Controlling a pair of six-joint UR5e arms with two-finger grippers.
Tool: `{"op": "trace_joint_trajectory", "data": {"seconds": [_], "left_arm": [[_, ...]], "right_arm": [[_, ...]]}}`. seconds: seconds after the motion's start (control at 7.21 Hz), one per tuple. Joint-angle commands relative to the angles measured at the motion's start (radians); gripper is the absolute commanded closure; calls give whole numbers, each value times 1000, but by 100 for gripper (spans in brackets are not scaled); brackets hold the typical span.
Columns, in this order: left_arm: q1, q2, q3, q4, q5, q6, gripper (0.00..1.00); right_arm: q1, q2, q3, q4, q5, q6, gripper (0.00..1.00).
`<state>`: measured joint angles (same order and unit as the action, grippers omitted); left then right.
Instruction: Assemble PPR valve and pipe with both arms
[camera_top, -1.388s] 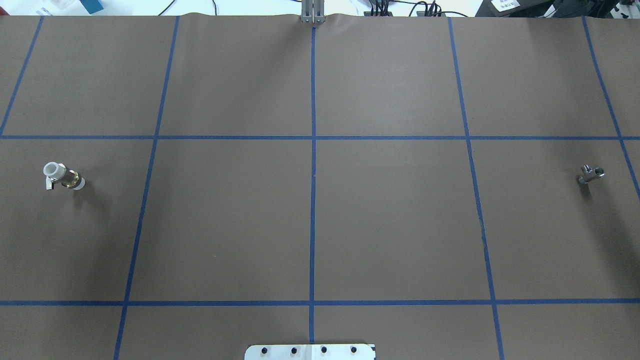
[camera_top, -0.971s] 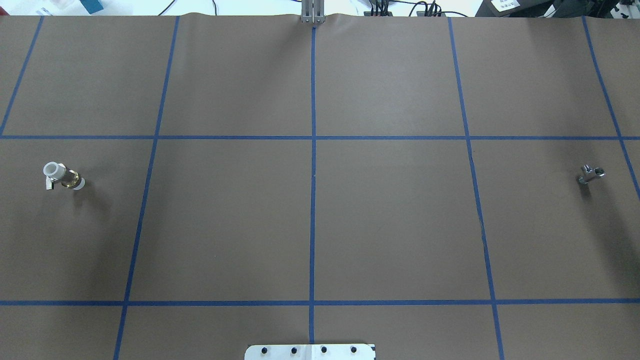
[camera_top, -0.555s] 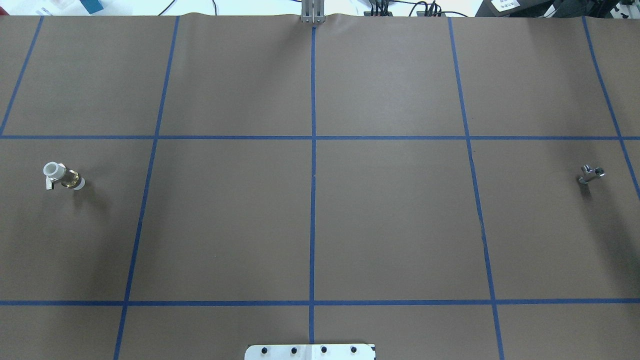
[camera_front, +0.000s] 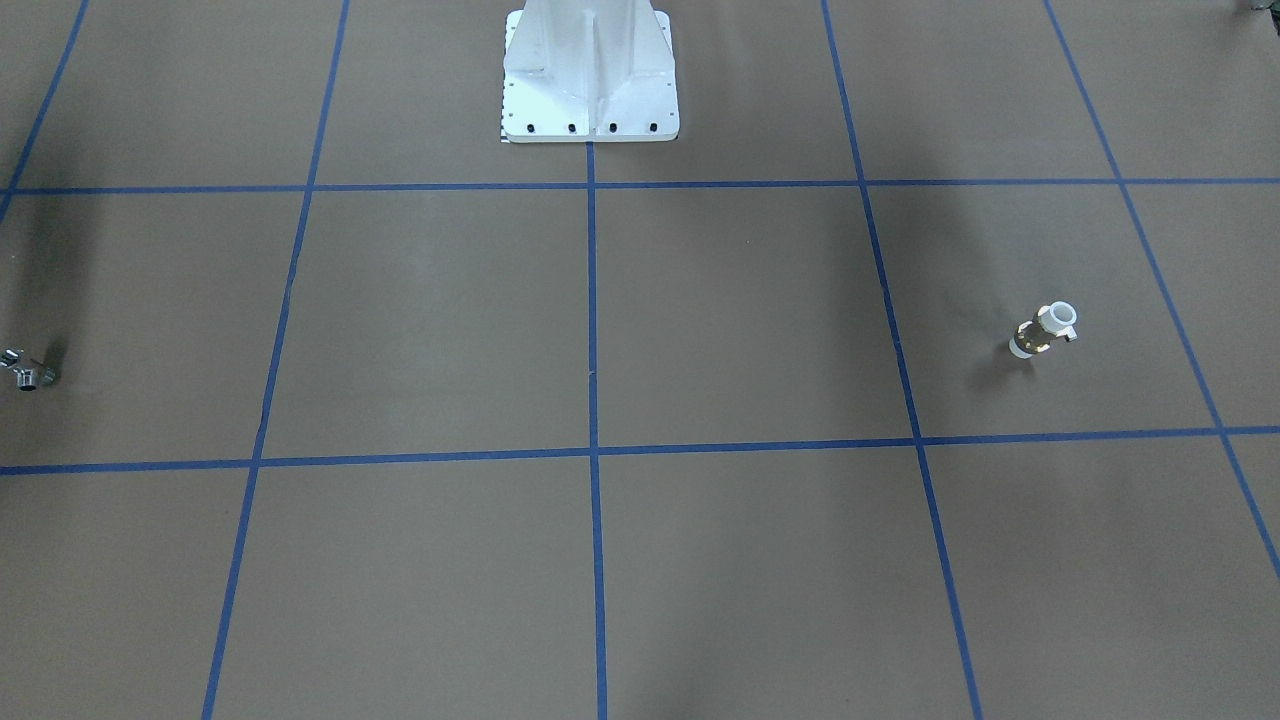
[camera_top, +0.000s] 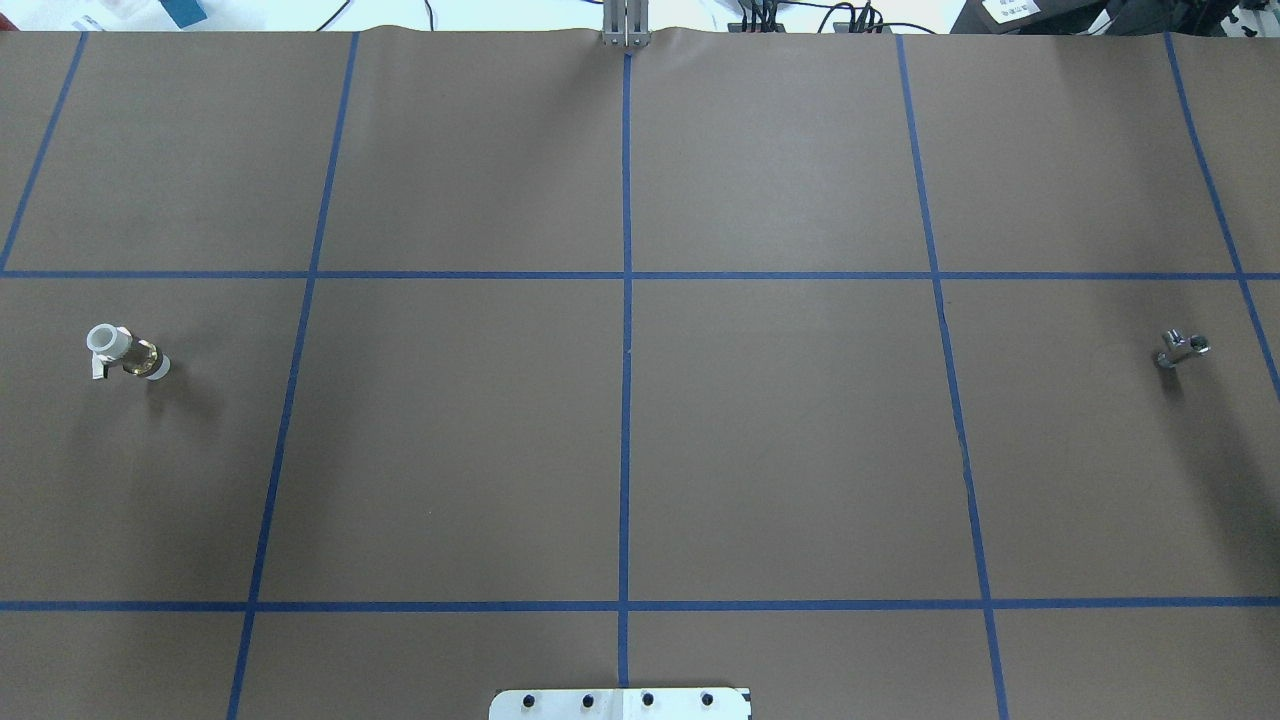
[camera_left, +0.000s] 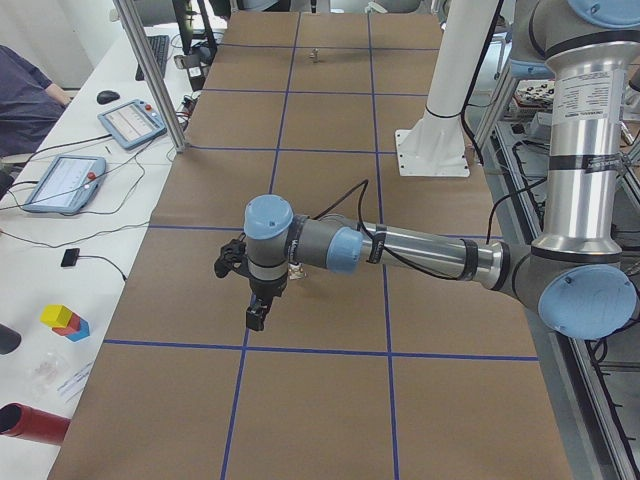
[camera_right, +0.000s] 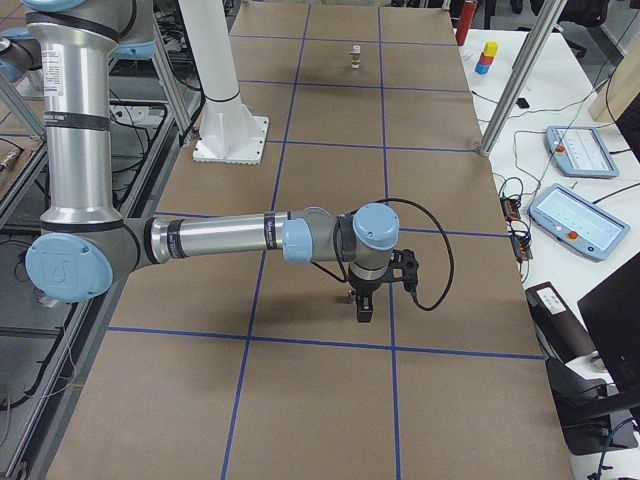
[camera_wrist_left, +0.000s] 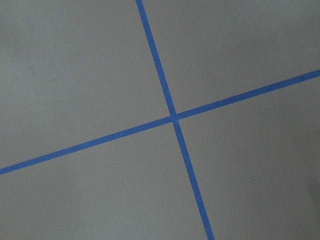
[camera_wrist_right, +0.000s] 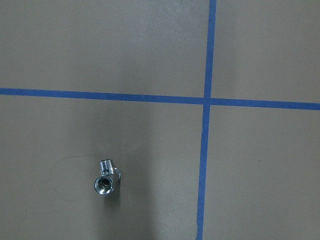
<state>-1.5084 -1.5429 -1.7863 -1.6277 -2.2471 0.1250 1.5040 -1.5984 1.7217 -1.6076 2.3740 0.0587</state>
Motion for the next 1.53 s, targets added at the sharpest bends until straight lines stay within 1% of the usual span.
{"op": "trace_joint_trajectory", "data": {"seconds": [0.0, 0.14, 0.28, 0.42, 0.69, 0.83, 1.11, 1.39], "left_arm": [[43, -16, -62, 6, -52, -262, 0], [127, -38, -89, -7, -61, -476, 0], [239, -49, -106, -9, -49, -616, 0], [313, -51, -105, -33, -13, -677, 0], [433, -43, -82, -137, 70, -844, 0], [468, -43, -52, -153, 107, -852, 0], [528, -54, -27, -155, 109, -849, 0], [539, -54, -15, -155, 109, -846, 0]], "right_arm": [[1, 0, 1, 0, 1, 0, 0], [1, 0, 1, 0, 2, 0, 0], [-1, 0, -2, 0, 2, 0, 0], [-1, 2, -4, 0, 1, 0, 0], [-1, 2, -8, 2, 1, 0, 0], [-1, 2, -8, 0, 2, 0, 0], [-1, 2, -7, 0, 2, 0, 0], [-1, 2, -8, 0, 1, -2, 0]]}}
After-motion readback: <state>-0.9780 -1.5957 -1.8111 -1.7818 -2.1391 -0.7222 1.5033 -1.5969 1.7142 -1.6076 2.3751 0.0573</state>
